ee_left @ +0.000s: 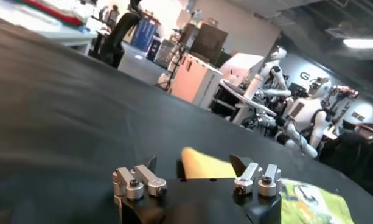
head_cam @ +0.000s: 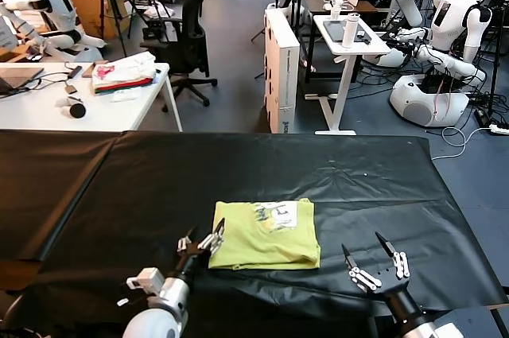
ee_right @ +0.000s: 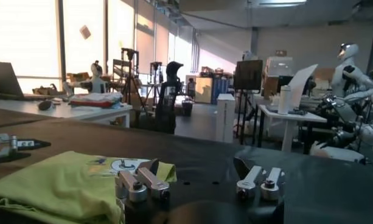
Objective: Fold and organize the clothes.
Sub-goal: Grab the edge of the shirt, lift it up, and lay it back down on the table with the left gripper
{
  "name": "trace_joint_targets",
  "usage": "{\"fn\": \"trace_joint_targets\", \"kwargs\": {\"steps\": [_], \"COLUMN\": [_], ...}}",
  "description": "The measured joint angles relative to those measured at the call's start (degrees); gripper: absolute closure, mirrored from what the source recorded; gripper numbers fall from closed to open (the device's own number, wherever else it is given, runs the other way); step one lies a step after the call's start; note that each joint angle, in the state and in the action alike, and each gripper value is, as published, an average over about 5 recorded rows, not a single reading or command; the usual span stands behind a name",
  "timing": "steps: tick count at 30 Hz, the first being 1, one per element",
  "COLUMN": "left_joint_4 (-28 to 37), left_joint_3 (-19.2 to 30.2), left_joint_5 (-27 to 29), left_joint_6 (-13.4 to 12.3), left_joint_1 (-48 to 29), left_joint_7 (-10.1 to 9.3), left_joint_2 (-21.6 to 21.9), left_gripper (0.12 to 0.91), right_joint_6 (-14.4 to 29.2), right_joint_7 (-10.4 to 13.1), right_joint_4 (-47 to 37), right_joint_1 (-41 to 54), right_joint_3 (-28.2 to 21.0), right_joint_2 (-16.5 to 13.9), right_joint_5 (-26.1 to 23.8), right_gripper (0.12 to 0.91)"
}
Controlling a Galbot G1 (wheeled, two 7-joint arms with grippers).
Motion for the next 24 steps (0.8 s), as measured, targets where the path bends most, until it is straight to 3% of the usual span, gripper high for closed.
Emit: {"fn": "trace_joint_targets", "kwargs": {"steps": [17, 21, 24], "left_joint_4": [2.24, 2.16, 1.90], "left_joint_3": [1.52, 1.53, 1.53], "left_joint_5": [-0.39, -0.73, -0.96], "left_joint_6": [-0.67, -0.71, -0.61], "left_joint_1": [-0.86, -0.60, -0.26], "left_joint_7": [0.69, 0.74, 0.75], "left_joint_2": [-1.37, -1.51, -1.68], "left_gripper": [0.125, 0.171, 0.284], "right_joint_6": [-0.60, -0.70, -0.72], "right_joint_7": [0.10, 0.14, 0.15], "right_joint_4": [0.38, 0.39, 0.31], "right_joint_1": [0.71, 0.93, 1.12], "right_joint_3": [-0.48, -0.60, -0.78], "right_joint_2": [0.20, 0.24, 0.31], "right_joint_5": [-0.33, -0.43, -0.51], "right_gripper": [0.118, 0.118, 0.118]}}
